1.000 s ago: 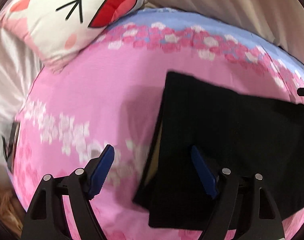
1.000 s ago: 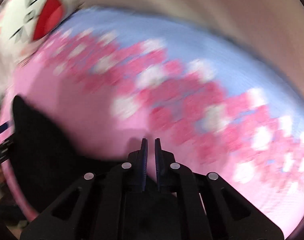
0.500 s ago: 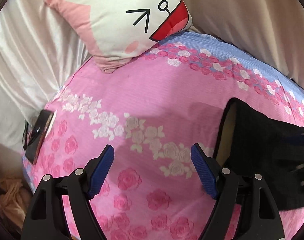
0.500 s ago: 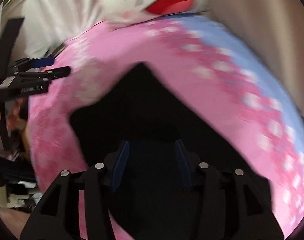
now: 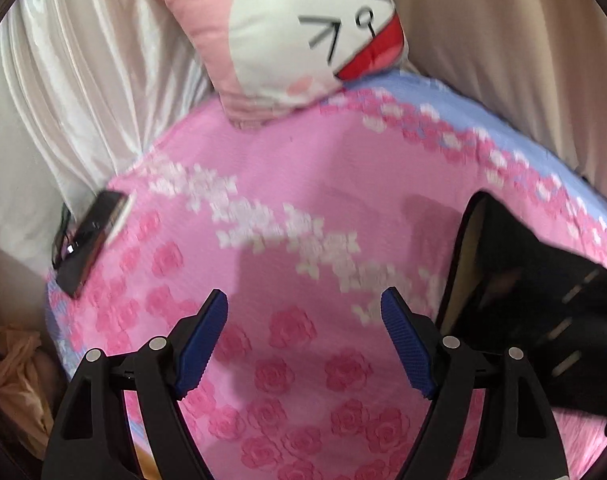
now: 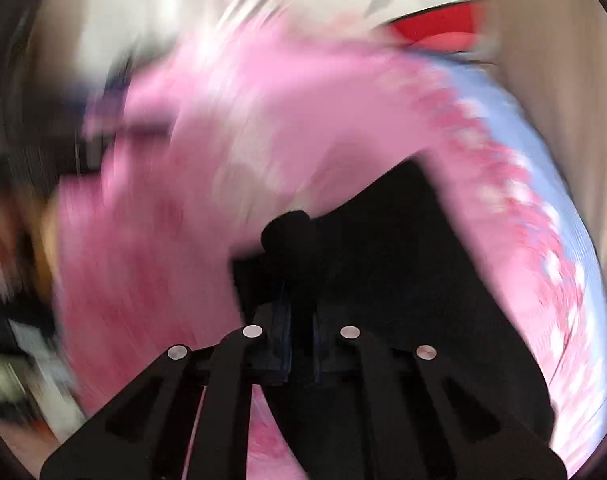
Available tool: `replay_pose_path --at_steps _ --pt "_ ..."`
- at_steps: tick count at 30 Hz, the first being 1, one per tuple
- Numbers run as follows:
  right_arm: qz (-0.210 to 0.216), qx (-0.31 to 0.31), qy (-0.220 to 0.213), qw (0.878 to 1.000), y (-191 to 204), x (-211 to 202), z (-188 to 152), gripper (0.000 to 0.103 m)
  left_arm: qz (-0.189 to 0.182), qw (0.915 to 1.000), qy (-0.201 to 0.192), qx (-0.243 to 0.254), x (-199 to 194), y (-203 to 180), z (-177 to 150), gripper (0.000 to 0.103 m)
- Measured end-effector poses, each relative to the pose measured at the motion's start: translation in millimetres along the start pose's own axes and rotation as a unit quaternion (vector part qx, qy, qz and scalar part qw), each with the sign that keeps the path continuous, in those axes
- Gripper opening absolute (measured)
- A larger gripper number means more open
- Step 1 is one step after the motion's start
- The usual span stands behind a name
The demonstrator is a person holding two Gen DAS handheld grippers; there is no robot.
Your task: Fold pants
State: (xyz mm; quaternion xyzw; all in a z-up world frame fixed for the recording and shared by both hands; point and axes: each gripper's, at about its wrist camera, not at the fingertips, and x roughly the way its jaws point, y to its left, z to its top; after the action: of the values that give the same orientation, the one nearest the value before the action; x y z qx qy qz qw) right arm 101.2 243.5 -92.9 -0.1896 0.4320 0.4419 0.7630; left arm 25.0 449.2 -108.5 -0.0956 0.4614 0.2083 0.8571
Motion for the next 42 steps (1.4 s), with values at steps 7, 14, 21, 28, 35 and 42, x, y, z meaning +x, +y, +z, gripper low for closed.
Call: replay_pose_path --at_steps 7,14,21,28,35,42 --pt "0.065 -0.004 0.110 0.992 17.2 61.5 -28.3 0.026 -0.004 0.9990 -0.043 0.005 -4.7 -11.7 52.2 0.077" --pt "0.034 0.188 -0.023 0.981 -118.0 -72.3 -86.2 0.025 -0.075 0.9951 -0.050 0.040 -4.5 -74.3 68.3 0.081" --pt "-0.107 0.317 0.050 0.941 -286.1 -82.0 -141.2 0.027 -0.081 0.9900 0.036 0.110 60.3 -168.3 11.9 0.081" --pt "-0.124 0.244 0.078 0.959 -289.3 -43.7 -134.7 0.009 -0.042 0.9888 0.069 0.126 81.0 -173.3 -24.5 0.089" --pt "-0.118 0.276 -0.021 0.954 -288.1 -108.5 -143.0 0.010 -0.032 0.9901 0.071 0.117 73.0 -167.7 -20.7 0.093" --pt "-0.132 0.315 0.028 0.939 -278.1 -114.3 -251.2 0.006 0.012 0.9851 0.069 0.157 75.8 -182.7 -27.0 0.094"
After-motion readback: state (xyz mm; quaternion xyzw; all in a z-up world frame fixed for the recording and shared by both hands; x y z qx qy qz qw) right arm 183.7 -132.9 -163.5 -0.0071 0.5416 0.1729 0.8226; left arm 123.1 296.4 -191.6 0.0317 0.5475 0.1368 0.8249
